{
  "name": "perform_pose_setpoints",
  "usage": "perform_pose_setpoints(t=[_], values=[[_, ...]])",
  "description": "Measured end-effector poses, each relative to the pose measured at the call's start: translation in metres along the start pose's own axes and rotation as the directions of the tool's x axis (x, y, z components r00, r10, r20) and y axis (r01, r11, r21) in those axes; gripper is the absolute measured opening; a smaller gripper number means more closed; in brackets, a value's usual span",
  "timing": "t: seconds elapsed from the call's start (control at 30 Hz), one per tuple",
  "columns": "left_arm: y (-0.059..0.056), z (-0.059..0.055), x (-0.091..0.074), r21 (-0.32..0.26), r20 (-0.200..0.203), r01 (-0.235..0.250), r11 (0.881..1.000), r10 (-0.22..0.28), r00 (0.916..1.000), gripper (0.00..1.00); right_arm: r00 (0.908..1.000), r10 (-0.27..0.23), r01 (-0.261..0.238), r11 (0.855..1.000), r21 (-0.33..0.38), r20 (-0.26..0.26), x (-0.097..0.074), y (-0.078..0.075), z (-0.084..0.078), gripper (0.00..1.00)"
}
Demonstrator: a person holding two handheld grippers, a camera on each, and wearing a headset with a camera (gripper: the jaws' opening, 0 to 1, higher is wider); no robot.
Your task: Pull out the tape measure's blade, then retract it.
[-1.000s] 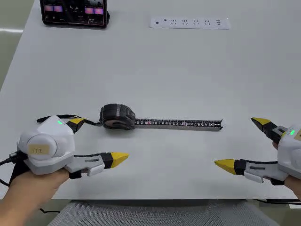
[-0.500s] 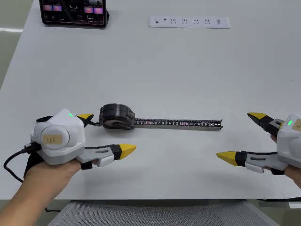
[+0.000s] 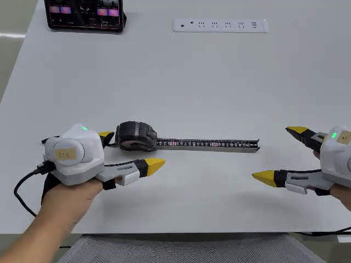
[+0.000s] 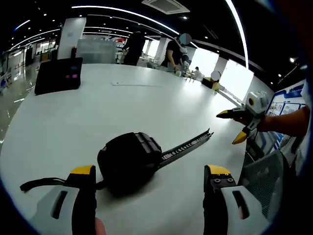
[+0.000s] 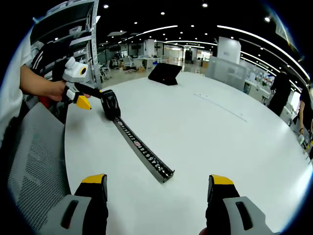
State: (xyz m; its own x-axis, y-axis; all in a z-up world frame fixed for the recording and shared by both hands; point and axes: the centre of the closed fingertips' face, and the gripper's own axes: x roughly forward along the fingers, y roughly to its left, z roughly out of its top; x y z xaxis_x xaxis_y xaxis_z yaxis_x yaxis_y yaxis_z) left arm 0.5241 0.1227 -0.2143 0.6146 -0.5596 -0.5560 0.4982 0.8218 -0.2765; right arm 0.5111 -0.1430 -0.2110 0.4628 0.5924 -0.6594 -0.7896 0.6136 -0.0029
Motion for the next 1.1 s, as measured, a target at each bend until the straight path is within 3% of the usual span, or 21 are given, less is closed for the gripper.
perform_pose_setpoints(t=[0.7,1.1], values=[[-0.0023,0.0042,0.0038,-0.061,0.033,-0.01,0.998,0.012,0.9994,0.88,0.9999,0.012,-0.012,1.0,-0.009,-0.01,0.0017,0.0005,-0.0029,0.8],[0.0039,0.0041,0.0072,-0.128,0.04,-0.073,0.989,0.079,0.9961,0.81,0.998,0.047,-0.049,0.997,-0.053,-0.042,0.0047,-0.0047,-0.002,0.7]])
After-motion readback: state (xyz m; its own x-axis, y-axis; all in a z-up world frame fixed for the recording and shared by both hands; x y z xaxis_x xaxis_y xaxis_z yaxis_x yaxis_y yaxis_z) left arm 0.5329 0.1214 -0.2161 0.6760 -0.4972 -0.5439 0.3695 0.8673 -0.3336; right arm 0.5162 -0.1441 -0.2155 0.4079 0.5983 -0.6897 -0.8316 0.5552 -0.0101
